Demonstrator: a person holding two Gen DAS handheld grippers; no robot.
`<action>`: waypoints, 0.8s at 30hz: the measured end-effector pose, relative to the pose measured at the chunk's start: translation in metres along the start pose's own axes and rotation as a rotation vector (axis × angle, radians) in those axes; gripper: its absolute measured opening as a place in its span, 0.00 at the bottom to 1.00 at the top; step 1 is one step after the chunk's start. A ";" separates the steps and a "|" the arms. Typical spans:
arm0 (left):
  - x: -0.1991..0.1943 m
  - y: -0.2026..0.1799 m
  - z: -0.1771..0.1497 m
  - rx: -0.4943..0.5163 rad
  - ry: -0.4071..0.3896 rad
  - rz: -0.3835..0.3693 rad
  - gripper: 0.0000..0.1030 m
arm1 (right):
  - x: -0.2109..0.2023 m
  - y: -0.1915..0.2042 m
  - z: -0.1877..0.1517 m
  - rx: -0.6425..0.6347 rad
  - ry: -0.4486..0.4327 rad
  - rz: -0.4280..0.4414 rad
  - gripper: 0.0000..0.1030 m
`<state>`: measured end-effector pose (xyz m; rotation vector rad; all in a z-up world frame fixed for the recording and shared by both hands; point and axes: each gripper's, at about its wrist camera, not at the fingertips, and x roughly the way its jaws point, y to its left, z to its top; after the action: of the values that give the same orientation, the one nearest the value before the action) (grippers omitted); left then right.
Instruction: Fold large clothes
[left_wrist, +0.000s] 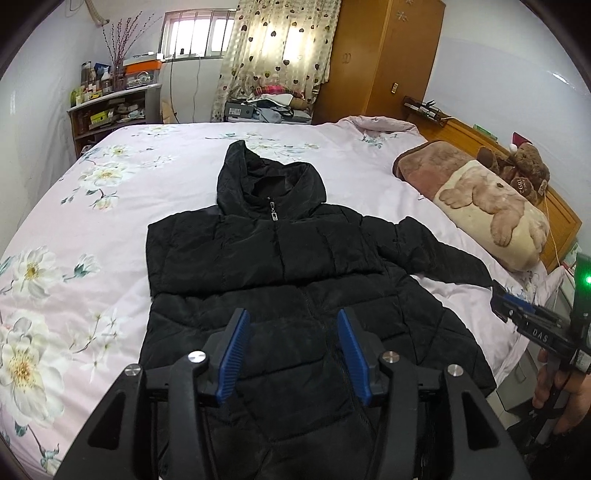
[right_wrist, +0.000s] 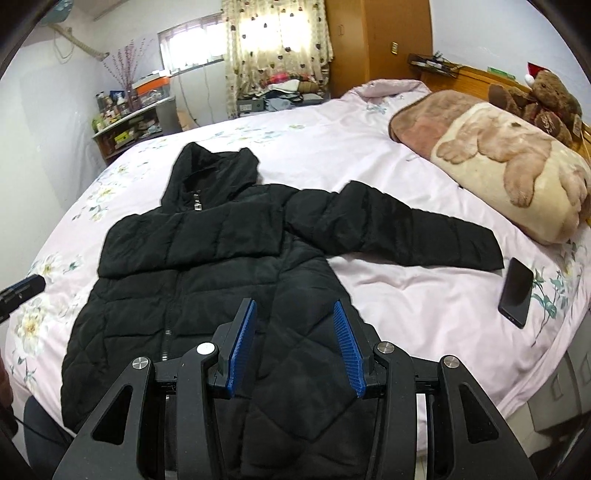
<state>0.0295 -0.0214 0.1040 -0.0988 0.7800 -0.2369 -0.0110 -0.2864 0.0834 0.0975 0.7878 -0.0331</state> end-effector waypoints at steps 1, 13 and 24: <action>0.006 -0.001 0.003 0.002 0.000 0.001 0.54 | 0.006 -0.006 0.000 0.009 0.008 -0.005 0.43; 0.108 0.002 0.034 0.044 0.032 0.045 0.56 | 0.087 -0.102 0.006 0.191 0.095 -0.074 0.50; 0.199 0.048 0.045 0.023 0.093 0.141 0.57 | 0.178 -0.218 0.017 0.452 0.164 -0.140 0.50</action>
<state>0.2061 -0.0240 -0.0088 -0.0111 0.8728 -0.1177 0.1119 -0.5043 -0.0472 0.4780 0.9397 -0.3400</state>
